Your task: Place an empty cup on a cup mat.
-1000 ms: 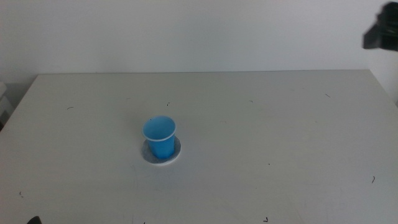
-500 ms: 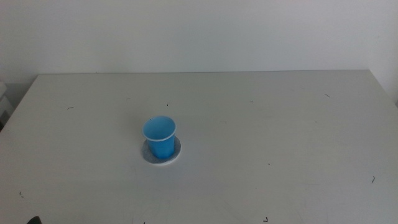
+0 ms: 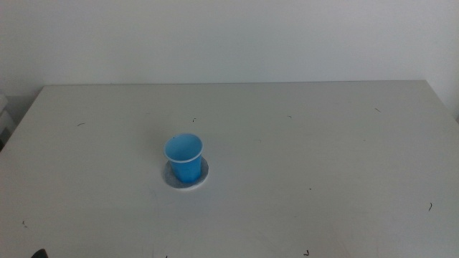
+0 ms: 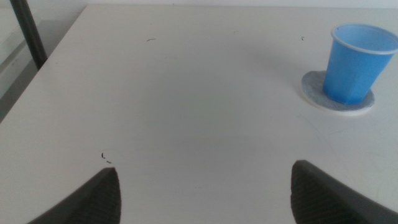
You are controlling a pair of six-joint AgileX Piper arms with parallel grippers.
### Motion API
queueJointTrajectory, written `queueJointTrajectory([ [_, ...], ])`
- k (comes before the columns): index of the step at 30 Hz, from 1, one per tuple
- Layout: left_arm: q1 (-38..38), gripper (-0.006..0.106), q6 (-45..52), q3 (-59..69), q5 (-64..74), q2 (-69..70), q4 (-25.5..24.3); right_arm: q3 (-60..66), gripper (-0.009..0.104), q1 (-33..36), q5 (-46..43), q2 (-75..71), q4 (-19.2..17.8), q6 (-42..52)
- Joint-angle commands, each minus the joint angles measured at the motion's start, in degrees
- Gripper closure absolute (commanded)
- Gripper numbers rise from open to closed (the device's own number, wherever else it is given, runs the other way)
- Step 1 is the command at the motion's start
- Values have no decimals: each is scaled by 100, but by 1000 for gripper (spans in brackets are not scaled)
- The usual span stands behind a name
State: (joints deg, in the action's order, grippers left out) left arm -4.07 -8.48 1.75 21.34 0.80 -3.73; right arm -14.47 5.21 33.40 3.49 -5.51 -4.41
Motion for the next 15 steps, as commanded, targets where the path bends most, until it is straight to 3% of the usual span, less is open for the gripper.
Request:
queueJointTrajectory([
  [1,6,-5,-62,-34,-384,28,-2,89,15,-6,-492,-309,-85,70],
  [15,6,-5,-62,-34,-384,20,-2,1223,15,-6,-1416,-561,-117,56],
])
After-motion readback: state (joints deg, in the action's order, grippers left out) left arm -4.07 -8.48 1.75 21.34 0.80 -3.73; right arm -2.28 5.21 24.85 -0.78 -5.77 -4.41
